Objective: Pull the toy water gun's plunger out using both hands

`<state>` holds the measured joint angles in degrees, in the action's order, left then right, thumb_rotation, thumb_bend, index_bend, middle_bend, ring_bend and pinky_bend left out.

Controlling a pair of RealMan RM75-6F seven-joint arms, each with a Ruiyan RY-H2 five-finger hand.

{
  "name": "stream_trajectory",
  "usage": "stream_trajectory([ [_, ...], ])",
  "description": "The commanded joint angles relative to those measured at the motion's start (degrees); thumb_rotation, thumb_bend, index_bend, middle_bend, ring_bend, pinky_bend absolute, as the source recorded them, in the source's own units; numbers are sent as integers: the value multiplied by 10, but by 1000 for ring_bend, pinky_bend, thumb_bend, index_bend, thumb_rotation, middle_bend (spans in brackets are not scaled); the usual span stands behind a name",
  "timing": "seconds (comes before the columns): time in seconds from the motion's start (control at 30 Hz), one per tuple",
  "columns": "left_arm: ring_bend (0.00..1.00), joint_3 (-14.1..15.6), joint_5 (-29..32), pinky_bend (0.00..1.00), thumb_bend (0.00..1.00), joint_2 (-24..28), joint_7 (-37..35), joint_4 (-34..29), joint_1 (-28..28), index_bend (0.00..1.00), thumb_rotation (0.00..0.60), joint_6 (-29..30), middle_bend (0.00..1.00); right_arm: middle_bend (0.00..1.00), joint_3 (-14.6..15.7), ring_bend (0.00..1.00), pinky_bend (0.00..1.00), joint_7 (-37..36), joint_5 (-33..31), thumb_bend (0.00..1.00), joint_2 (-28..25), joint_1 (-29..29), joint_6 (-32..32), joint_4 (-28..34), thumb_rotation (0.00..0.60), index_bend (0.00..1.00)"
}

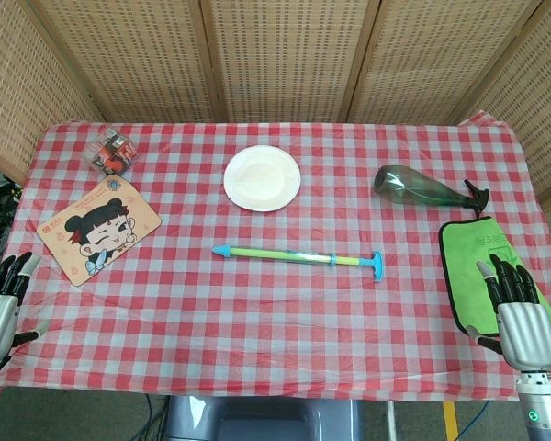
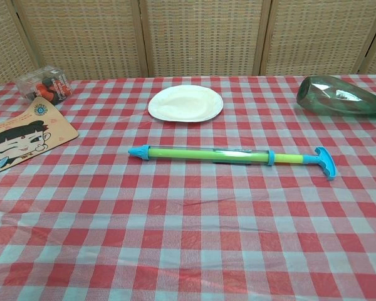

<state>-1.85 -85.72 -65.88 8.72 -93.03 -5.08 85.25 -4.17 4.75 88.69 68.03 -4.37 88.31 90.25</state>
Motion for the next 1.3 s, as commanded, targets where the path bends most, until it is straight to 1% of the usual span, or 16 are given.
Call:
stream_trajectory([
  [0.03, 0, 0, 2, 0, 132, 1, -2, 0, 0, 0, 600, -2, 0, 0, 0, 0, 0, 3, 0, 194, 2, 0, -1, -1, 600, 0],
  [0.7, 0, 2, 2, 0, 133, 10, 7, -14, 3, 0, 600, 0, 0, 0, 6, 0, 0, 12, 2, 190, 3, -1, -8, 4, 600, 0],
  [0.9, 0, 0, 4, 0, 132, 13, -2, -15, 5, 0, 600, 3, 0, 0, 6, 0, 0, 23, 6, 189, 11, -8, -17, 5, 600, 0],
  [1.03, 0, -1, 4, 0, 133, 14, -8, -15, 4, 0, 600, 2, 0, 0, -6, 0, 0, 48, -6, 188, 17, -28, -43, 18, 600, 0],
  [1.1, 0, -2, 5, 0, 133, 13, -9, -13, 3, 0, 600, 2, 0, 2, -22, 0, 2, 77, -13, 189, 23, -46, -56, 32, 600, 0],
  [1.13, 0, -3, 5, 0, 132, 12, -9, -13, 3, 0, 600, 1, 0, 24, -29, 11, 22, 90, -16, 189, 26, -55, -61, 38, 600, 7],
  [1.2, 0, -3, 6, 0, 132, 12, -11, -12, 2, 0, 600, 1, 0, 124, -43, 101, 109, 116, -23, 189, 34, -71, -73, 49, 600, 43],
  [1.27, 0, -5, 8, 0, 132, 11, -13, -10, 2, 0, 600, 0, 0, 314, -57, 290, 249, 139, -30, 190, 43, -89, -86, 54, 600, 117],
  [1.3, 0, -5, 10, 0, 132, 11, -14, -9, 1, 0, 600, -1, 0, 378, -66, 353, 289, 158, -41, 190, 52, -104, -100, 57, 600, 142],
])
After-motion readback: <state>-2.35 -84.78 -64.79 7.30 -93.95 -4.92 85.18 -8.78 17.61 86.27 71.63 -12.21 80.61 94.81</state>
